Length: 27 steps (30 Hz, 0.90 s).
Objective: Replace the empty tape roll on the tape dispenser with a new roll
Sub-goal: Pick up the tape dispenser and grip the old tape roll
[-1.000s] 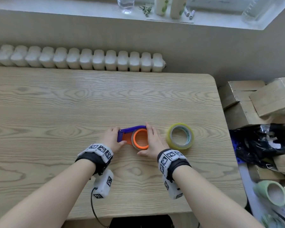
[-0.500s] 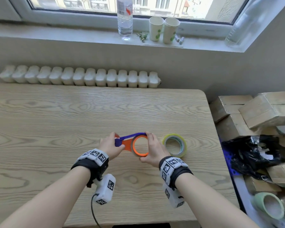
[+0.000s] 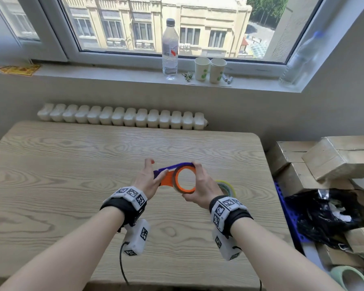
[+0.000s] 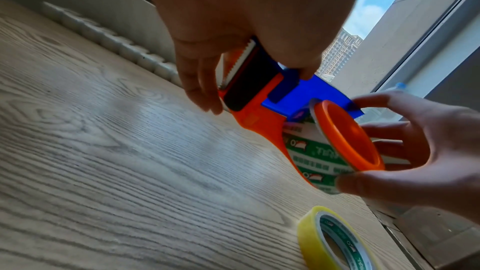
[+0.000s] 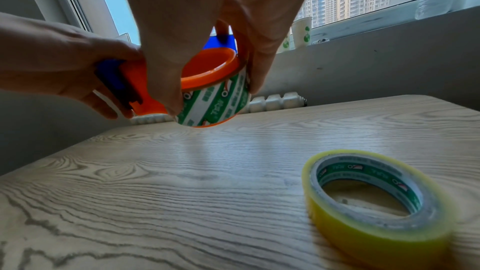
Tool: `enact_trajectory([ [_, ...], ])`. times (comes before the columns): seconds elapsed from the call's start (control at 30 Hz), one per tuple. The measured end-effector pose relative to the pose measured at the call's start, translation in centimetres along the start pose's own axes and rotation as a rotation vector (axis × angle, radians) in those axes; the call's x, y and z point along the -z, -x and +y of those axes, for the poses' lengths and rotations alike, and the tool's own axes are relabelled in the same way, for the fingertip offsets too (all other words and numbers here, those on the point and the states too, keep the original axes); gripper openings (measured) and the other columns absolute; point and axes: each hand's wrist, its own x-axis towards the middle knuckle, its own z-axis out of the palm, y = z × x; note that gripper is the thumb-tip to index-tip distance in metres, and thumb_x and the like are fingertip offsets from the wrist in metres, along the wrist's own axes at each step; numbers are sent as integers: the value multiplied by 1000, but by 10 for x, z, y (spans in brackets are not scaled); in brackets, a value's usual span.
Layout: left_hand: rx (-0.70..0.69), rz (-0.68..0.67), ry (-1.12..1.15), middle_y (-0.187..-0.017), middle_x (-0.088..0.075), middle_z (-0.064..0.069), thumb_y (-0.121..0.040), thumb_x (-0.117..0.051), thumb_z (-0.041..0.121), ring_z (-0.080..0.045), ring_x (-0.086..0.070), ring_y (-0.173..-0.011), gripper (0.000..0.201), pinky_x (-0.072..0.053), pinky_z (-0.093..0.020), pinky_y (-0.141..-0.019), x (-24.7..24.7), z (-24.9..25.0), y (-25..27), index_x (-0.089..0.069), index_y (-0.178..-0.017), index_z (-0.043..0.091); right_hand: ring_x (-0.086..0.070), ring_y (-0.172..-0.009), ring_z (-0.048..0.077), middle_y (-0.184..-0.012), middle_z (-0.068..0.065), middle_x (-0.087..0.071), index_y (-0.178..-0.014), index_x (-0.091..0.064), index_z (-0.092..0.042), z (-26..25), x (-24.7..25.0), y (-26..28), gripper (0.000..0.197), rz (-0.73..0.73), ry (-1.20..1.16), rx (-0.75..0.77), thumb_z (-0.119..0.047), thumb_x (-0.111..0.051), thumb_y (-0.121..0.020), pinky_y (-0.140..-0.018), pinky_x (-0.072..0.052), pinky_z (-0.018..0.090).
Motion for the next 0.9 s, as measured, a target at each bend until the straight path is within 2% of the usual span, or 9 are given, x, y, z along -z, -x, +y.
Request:
enact_trajectory([
  [0.1, -17, 21, -8, -97, -66, -17, -86, -42, 55, -37, -62, -91, 54, -48, -48, -84, 1, -1, 5, -30, -121, 15, -45, -125, 26, -137, 11, -42, -144, -12, -14, -2, 4, 4, 107, 31, -44, -24, -25, -80, -63, -99, -43, 35],
  [0.23, -34, 23, -13, -92, -66, -18, -88, -41, 51, -38, -62, -87, 50, -48, -45, -80, 2, 0, 13, -32, -119, 13, -41, -132, 24, -143, 10, -37, -144, -12, -11, -5, 9, 8, 108, 52, -53, -26, -24, -82, -63, -104, -39, 32],
  [0.43, 23, 6, 25, -107, -62, -15, -89, -43, 49, -34, -58, -104, 55, -44, -40, -89, 5, 5, 14, -41, -124, 6, -40, -131, 23, -141, 9, -40, -144, -20, -7, -6, 9, 10, 102, 56, 2, -11, -30, -81, -64, -107, -37, 32],
  [0.5, 50, 4, 30, -117, -62, -16, -89, -44, 50, -33, -57, -108, 56, -42, -38, -90, 6, 5, 13, -45, -125, 7, -41, -130, 23, -140, 9, -41, -143, -22, -8, -7, 10, 11, 100, 58, 11, -11, -31, -80, -65, -106, -37, 32],
  [0.6, 41, -29, 45, -121, -61, -15, -88, -43, 52, -32, -57, -110, 57, -41, -38, -92, 9, 4, 11, -46, -126, 9, -44, -126, 22, -137, 8, -43, -141, -25, -9, -8, 10, 10, 98, 76, 4, -24, -32, -81, -64, -103, -39, 31],
  [0.77, 2, -60, 68, -110, -64, -11, -89, -43, 50, -26, -60, -101, 46, -41, -33, -86, 10, -5, 8, -50, -119, 16, -46, -123, 21, -133, 6, -45, -137, -29, -11, -11, 12, 8, 95, 96, -38, -34, -35, -81, -61, -100, -41, 31],
  [0.9, 11, -61, 97, -106, -65, -14, -88, -45, 51, -29, -62, -97, 45, -46, -40, -90, 11, -14, 2, -52, -113, 15, -49, -119, 20, -130, 4, -47, -134, -30, -13, -14, 14, 8, 94, 114, -55, -22, -41, -81, -60, -95, -43, 31],
])
